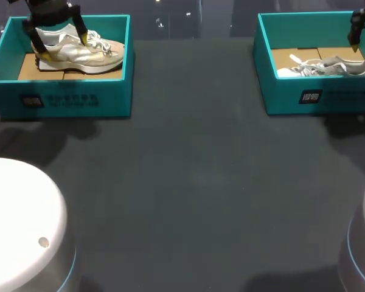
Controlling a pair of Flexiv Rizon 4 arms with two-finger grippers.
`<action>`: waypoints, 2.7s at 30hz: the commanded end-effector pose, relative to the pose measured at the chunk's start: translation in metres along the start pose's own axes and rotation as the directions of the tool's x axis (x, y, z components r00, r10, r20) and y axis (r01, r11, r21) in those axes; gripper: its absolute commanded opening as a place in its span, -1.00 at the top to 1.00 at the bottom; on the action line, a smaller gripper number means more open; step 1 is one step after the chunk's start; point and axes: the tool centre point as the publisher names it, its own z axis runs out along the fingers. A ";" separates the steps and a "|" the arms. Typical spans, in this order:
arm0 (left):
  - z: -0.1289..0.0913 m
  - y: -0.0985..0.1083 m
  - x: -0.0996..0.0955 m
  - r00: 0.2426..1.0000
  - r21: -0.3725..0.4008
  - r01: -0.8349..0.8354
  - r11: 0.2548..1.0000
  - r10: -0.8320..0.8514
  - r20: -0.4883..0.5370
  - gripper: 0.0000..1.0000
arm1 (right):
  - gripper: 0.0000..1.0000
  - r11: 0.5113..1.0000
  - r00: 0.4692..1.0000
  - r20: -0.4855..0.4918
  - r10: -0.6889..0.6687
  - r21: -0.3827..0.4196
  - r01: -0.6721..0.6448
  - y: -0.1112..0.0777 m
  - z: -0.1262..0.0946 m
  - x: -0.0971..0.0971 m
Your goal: Take the shoe out of the shoebox, open the shoe tongue, remove and reinsert the insole, then place the shoe into the shoebox
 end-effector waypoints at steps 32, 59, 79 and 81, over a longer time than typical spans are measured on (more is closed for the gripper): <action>-0.004 0.176 0.000 0.882 -0.063 -0.469 0.881 0.463 -0.090 -1.00 | -1.00 1.000 1.000 0.001 0.000 -0.001 0.000 -0.001 -0.001 0.000; 0.049 0.234 0.014 0.841 -0.124 -0.531 0.838 0.502 -0.202 -1.00 | -1.00 1.000 1.000 0.001 0.000 -0.001 0.000 -0.001 -0.001 0.000; 0.089 0.275 0.021 0.866 -0.071 -0.461 0.885 0.431 -0.255 -0.72 | -1.00 1.000 1.000 0.001 0.000 -0.001 0.000 -0.001 -0.001 0.000; 0.092 0.276 0.022 0.866 -0.060 -0.457 0.887 0.428 -0.259 -0.67 | -1.00 1.000 1.000 0.001 0.000 -0.001 0.000 -0.001 -0.001 0.000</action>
